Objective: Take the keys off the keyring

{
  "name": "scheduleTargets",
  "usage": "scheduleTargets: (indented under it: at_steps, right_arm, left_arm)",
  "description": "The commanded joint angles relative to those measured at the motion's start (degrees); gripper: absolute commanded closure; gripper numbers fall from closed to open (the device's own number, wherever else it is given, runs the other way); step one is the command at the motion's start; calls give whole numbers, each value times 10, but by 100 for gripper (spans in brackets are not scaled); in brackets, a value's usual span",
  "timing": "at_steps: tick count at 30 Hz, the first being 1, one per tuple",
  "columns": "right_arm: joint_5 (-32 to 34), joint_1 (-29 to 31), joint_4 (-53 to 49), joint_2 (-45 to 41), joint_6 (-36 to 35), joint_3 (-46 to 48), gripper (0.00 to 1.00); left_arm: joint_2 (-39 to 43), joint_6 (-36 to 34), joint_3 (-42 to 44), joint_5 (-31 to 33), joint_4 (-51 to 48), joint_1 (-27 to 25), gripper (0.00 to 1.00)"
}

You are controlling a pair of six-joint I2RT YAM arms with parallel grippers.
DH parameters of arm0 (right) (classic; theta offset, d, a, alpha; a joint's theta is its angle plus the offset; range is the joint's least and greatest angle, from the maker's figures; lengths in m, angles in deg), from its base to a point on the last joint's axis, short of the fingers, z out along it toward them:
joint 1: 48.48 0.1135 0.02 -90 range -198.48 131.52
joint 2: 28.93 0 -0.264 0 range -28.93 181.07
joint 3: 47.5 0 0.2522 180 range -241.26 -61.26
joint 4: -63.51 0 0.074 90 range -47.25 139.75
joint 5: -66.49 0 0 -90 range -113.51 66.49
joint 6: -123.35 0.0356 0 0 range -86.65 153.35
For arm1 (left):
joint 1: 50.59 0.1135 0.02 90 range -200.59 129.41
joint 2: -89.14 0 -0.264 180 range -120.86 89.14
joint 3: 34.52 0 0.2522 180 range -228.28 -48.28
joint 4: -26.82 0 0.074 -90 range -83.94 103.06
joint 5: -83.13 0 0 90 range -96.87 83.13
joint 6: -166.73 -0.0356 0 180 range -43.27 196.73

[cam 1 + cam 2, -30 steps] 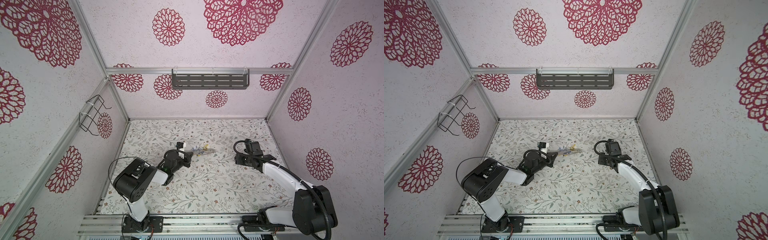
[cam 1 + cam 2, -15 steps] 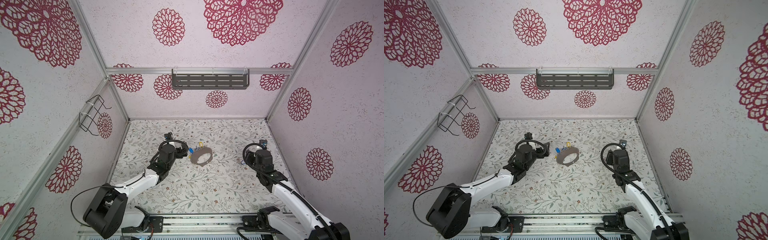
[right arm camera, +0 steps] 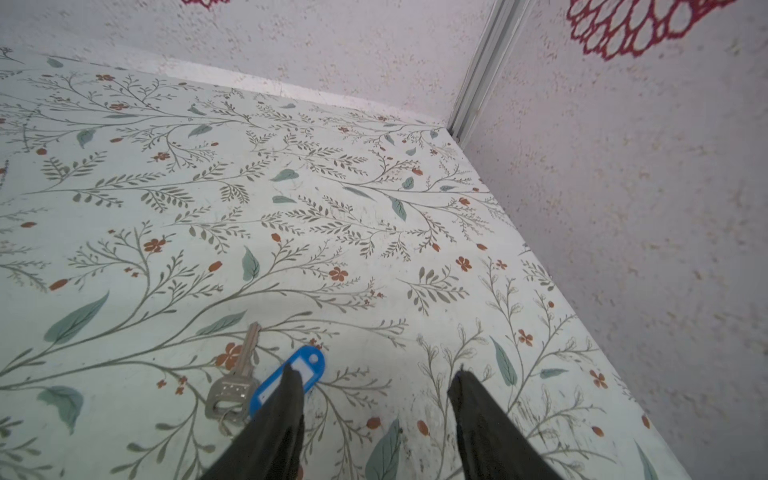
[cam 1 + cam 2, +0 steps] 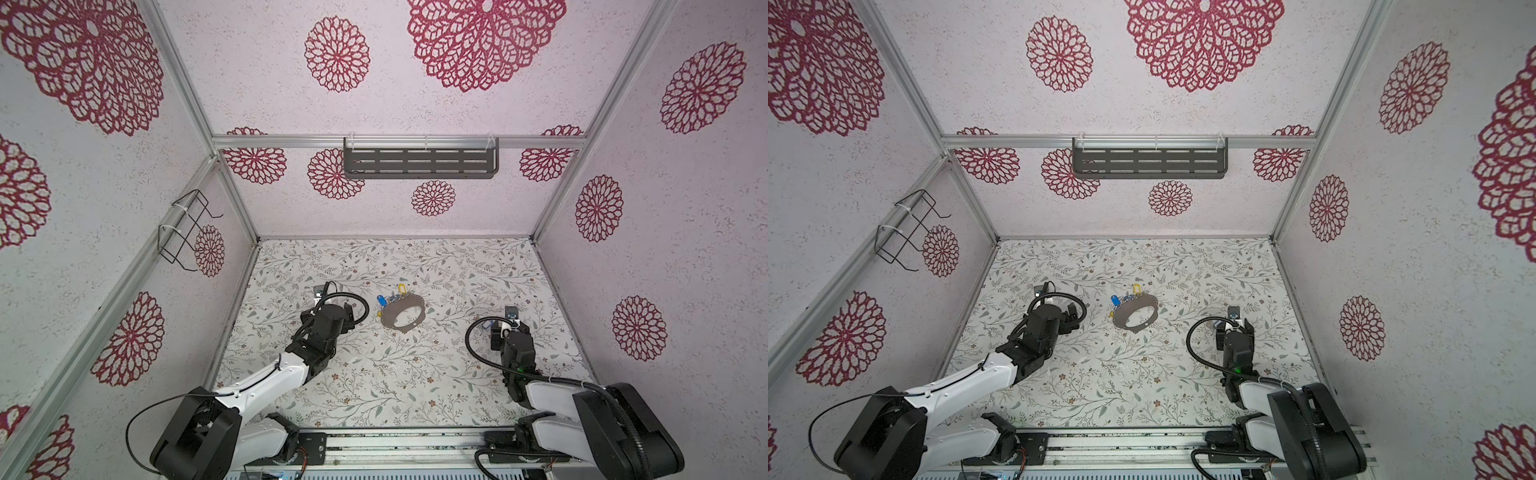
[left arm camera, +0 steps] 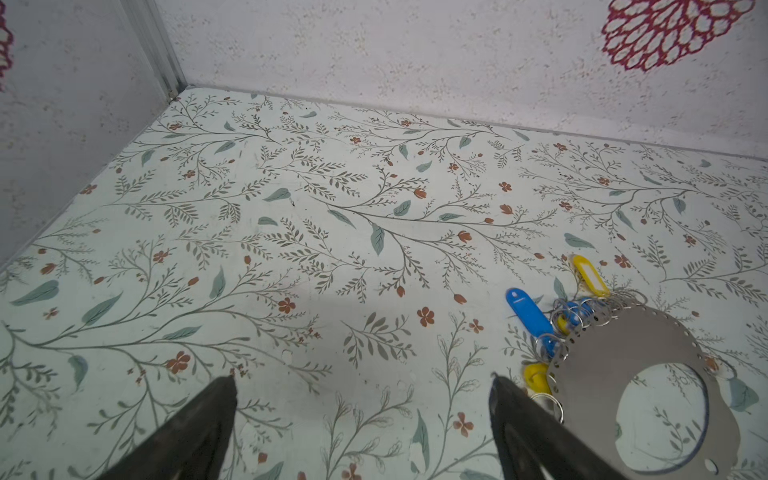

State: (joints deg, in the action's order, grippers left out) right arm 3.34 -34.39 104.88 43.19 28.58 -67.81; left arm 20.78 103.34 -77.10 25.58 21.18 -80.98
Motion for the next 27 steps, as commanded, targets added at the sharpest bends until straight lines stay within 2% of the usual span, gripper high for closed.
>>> scheduleTargets:
  at_steps: [1, 4, 8, 9, 12, 16, 17, 18, 20, 23, 27]
  right_arm:
    - [4, -14, 111, 33, -11, -27, 39]
    - [-14, -21, 152, 79, -16, -45, 38]
    - [-4, -30, 142, 124, -10, -71, 35]
    - [-10, -37, 140, 125, -2, -73, 32]
    - [8, -52, 168, 134, 22, -63, 15]
    - [-36, -90, 176, 146, 61, -55, 11]
    - [-37, -94, 221, 178, 53, -54, 2]
    - [-39, -94, 154, 157, 65, -66, 1]
    - [-35, -100, 172, 168, 66, -71, 1]
    - [-34, -97, 162, 164, 65, -71, 1]
    - [-35, -97, 167, 164, 65, -71, 1]
  left_arm:
    - [26, -2, 7, -3, 58, -1, 3]
    - [38, -13, 2, -6, 49, -1, 3]
    - [58, -15, -21, -2, 0, -1, 3]
    - [65, -15, -29, -6, -15, -1, 3]
    - [79, -27, -42, -34, -34, -1, 3]
    - [82, -42, -55, -39, -22, -3, 3]
    - [81, -22, -64, -28, -27, -5, 3]
    - [79, -3, -75, -12, -36, -6, 3]
    - [78, 2, -89, -5, -47, -6, 3]
    - [70, -80, -82, 23, -5, -5, 3]
    - [33, -254, -21, 134, 208, 2, 3]
